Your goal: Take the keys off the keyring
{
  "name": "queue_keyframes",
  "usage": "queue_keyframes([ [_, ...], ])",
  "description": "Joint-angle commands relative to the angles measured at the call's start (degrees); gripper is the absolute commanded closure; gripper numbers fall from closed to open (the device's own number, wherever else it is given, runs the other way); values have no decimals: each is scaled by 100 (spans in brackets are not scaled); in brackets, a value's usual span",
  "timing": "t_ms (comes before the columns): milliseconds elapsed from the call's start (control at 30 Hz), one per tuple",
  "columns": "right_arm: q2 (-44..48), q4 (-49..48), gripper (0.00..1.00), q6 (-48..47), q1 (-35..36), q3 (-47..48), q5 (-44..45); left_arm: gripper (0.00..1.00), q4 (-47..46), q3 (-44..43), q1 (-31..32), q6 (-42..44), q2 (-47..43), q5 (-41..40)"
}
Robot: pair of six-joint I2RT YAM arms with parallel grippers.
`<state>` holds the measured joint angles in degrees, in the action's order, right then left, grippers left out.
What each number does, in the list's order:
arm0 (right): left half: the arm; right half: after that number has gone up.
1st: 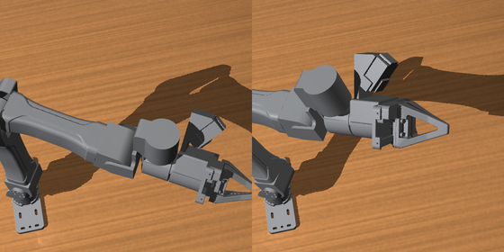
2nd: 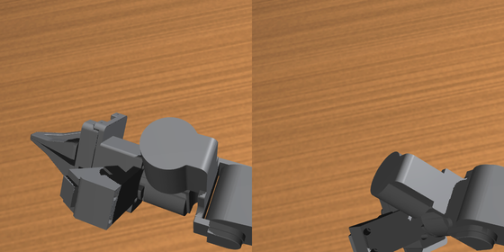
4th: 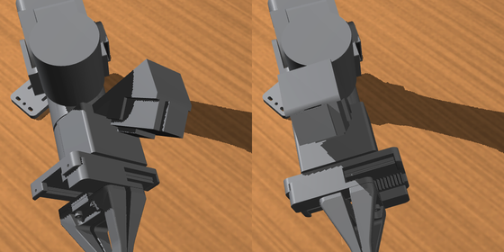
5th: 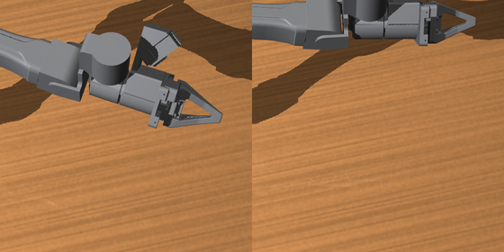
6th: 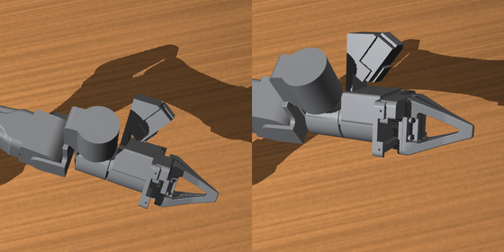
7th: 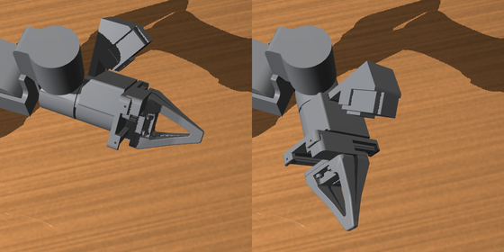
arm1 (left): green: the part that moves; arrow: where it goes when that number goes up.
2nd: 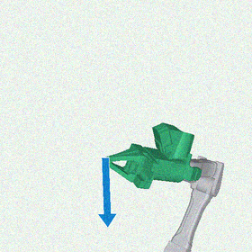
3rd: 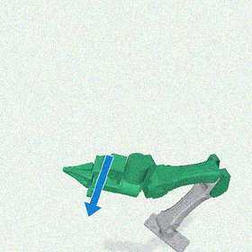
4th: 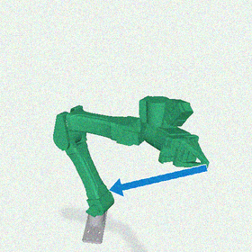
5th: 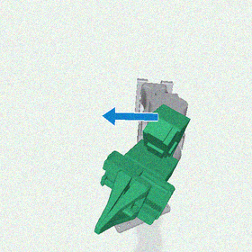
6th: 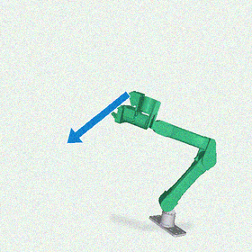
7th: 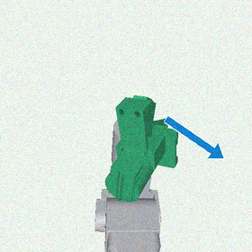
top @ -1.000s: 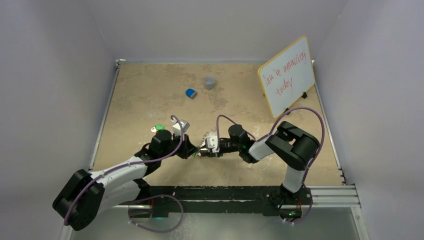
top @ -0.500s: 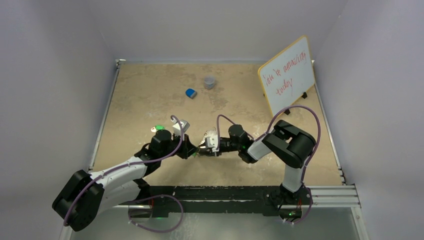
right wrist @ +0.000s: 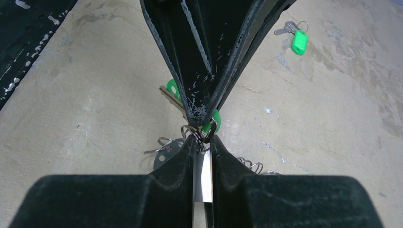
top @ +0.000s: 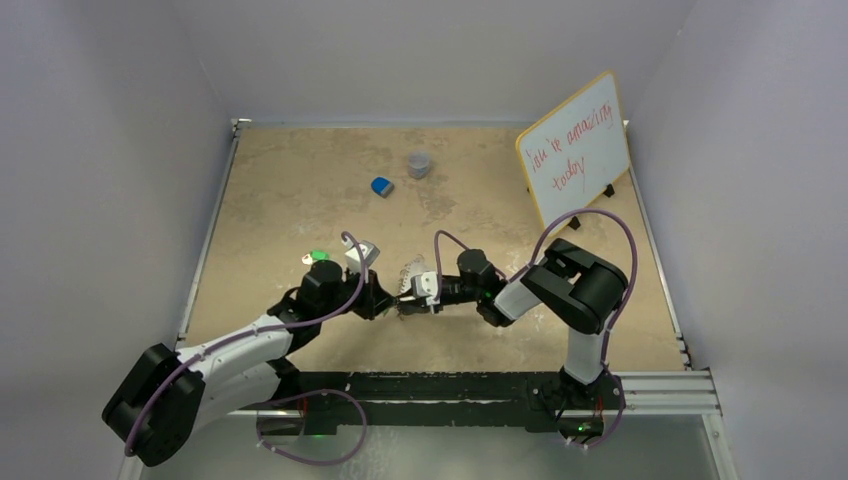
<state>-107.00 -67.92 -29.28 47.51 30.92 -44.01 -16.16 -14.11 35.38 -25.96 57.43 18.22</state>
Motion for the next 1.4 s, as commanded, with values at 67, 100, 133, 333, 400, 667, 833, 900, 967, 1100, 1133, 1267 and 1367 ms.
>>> queue_keyframes([
  [67,-73,209,91,-161,38,127,-307,100,-216,-21,-2,-81,-269,-219],
  [100,-71,223,91,-167,39,125,-291,100,-179,-29,-3,-85,-287,-258],
  [133,-67,234,93,-173,33,116,-285,100,-144,-30,-2,-92,-301,-298],
  [333,-41,287,99,-149,31,113,-97,100,130,-91,2,-131,-395,-607],
  [400,-32,292,100,-105,32,114,50,100,279,-116,-4,-174,-437,-752],
  [667,-29,403,100,72,30,208,778,100,762,-120,3,-410,-595,-1118],
  [833,-11,511,100,114,31,258,1142,100,951,-118,-2,-495,-679,-1312],
  [900,3,525,100,153,32,248,1290,100,1070,-123,-1,-570,-743,-1460],
  [967,23,533,100,188,30,255,1465,100,1185,-121,4,-629,-796,-1605],
  [1100,63,369,100,336,31,193,1587,100,1230,-82,4,-778,-757,-1653],
  [1133,72,223,100,420,31,173,1599,100,1170,-57,-3,-820,-731,-1622],
  [1267,110,-425,100,919,31,63,1613,100,823,76,0,-1017,-611,-1503],
  [1367,58,-1139,100,1513,28,-39,1805,100,482,184,0,-1179,-495,-1367],
])
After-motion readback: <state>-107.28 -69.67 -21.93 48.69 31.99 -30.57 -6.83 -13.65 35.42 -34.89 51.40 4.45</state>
